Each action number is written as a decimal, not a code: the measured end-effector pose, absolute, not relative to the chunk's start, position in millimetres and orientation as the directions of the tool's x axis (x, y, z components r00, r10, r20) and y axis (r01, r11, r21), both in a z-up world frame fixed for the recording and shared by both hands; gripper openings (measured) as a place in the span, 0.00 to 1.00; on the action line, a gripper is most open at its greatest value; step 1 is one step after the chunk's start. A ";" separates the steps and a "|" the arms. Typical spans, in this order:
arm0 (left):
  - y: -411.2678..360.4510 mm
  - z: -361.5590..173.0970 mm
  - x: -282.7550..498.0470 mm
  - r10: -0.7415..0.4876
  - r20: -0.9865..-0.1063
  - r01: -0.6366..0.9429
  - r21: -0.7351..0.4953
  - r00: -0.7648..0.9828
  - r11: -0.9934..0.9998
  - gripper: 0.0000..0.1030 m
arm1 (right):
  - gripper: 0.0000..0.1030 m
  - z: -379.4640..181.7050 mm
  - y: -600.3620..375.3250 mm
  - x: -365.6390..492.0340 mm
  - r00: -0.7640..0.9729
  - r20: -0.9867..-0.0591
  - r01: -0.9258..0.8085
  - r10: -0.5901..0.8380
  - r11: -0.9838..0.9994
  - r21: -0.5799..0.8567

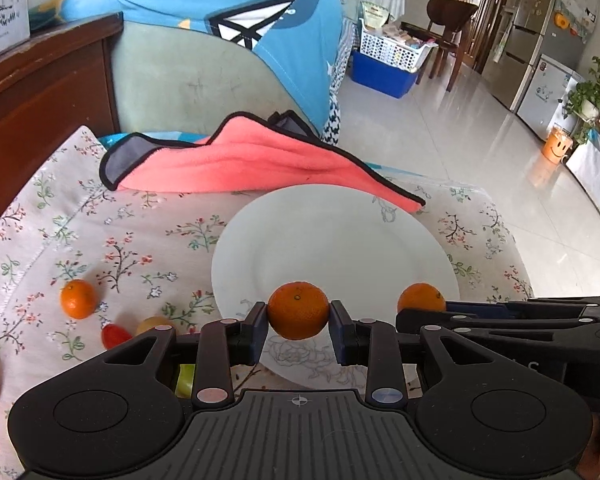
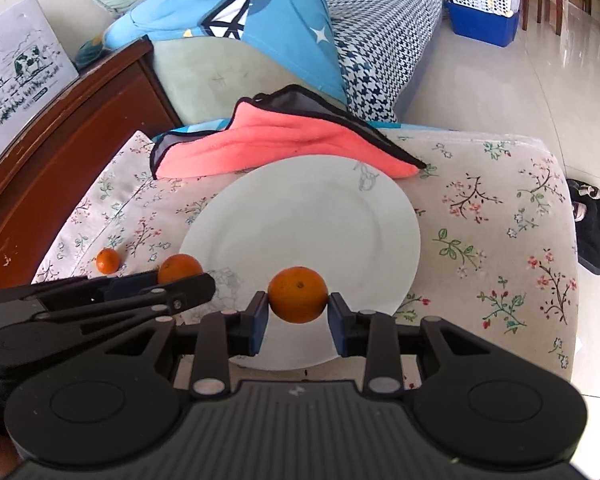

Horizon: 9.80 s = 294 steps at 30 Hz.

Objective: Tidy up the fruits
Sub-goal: 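Carry both oranges onto the white plate and open both grippers, then grasp an orange with the left gripper while the right gripper grasps another orange, then carry both oranges onto the white plate and open both grippers, then move both open grippers back over the remaining fruit, then grasp a brown kiwi with the left gripper while the right gripper grasps an orange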

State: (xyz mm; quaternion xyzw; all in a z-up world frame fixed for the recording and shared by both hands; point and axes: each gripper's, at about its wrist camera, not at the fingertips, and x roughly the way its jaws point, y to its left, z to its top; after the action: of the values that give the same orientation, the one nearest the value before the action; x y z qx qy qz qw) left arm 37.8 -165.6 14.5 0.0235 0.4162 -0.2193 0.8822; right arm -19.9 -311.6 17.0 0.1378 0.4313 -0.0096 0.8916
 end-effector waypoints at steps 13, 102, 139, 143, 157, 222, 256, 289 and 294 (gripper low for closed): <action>-169.6 12.3 42.5 -0.347 -0.751 0.375 -0.143 0.562 0.916 0.32 | 0.34 9.8 -319.8 -12.9 0.629 -0.773 0.191 0.088 0.946 0.263; 42.3 -15.3 46.4 -0.058 -0.800 0.088 -0.007 0.598 0.996 0.27 | 0.28 -19.0 -168.3 -26.4 0.485 -0.793 -0.258 0.369 0.927 0.273; -7.5 34.7 26.8 -0.177 -0.738 0.150 -0.104 0.651 0.983 0.27 | 0.27 21.4 -185.6 -27.2 0.586 -0.703 -0.290 0.403 0.915 0.282; -20.7 38.7 26.4 -0.191 -0.733 0.166 -0.107 0.654 0.980 0.27 | 0.27 31.3 -197.1 -23.9 0.622 -0.686 -0.258 0.378 0.926 0.276; -77.0 47.8 25.9 -0.283 -0.719 0.250 -0.155 0.635 0.956 0.27 | 0.27 55.6 -250.7 -15.8 0.715 -0.641 -0.098 0.278 0.948 0.302; -102.5 46.4 35.2 -0.224 -0.796 0.287 -0.067 0.562 0.956 0.86 | 0.38 31.9 -303.1 -8.9 0.660 -0.723 0.066 0.204 0.943 0.326; -6.5 14.0 25.0 -0.247 -0.828 0.294 -0.105 0.503 0.950 0.86 | 0.41 -2.3 -205.6 -18.8 0.526 -0.748 -0.194 0.404 0.914 0.357; -1.2 -16.7 25.8 -0.356 -0.798 0.537 -0.049 0.486 0.842 0.56 | 0.41 -20.3 -197.0 1.5 0.514 -0.760 -0.162 0.397 0.915 0.368; 0.3 -15.3 24.0 -0.380 -0.801 0.566 -0.064 0.463 0.822 0.54 | 0.41 -20.7 -196.6 2.5 0.512 -0.762 -0.162 0.396 0.916 0.367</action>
State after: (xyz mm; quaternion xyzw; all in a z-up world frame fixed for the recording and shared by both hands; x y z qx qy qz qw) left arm 24.0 0.3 -15.3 0.1061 0.4370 -0.2788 0.8486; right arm 2.5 -196.6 -20.7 0.1254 0.4665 0.1619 0.8605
